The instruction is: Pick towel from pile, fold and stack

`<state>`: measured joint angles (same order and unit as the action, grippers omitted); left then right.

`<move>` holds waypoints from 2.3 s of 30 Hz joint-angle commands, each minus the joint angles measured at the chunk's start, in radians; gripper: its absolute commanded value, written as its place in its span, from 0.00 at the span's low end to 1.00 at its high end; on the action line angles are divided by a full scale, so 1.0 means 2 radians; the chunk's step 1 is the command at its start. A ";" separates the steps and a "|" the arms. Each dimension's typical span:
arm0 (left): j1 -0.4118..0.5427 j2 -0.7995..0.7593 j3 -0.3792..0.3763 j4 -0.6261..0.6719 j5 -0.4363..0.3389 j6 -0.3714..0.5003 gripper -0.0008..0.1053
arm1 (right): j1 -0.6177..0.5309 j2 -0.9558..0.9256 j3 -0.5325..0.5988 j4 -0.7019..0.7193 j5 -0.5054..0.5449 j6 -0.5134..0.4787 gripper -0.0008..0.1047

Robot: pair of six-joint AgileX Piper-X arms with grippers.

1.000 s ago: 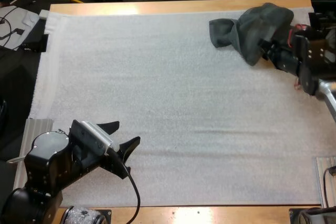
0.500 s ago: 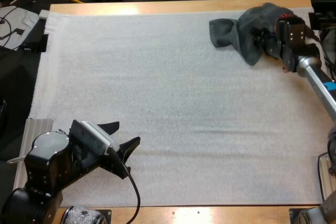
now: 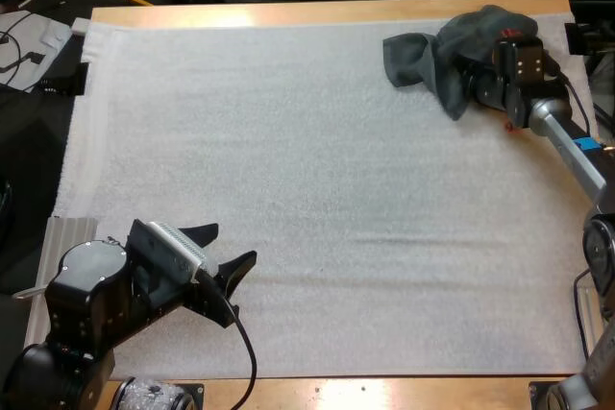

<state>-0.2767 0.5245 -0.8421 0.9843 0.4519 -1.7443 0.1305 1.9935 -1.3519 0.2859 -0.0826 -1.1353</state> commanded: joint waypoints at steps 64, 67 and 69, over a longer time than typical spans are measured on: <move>-0.003 0.000 -0.002 0.004 0.005 -0.007 0.58 | 0.350 -0.367 0.030 0.309 -0.027 -0.139 0.01; -0.004 -0.001 -0.002 0.006 0.004 -0.007 0.58 | 0.347 -0.321 0.026 0.266 -0.002 -0.142 0.01; -0.003 0.000 -0.002 0.008 0.003 -0.007 0.58 | 0.342 -0.296 0.024 0.234 0.010 -0.141 0.01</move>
<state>-0.2791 0.5245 -0.8421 0.9918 0.4559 -1.7512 0.8286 1.3493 -1.2956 0.8504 -0.1120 -1.4050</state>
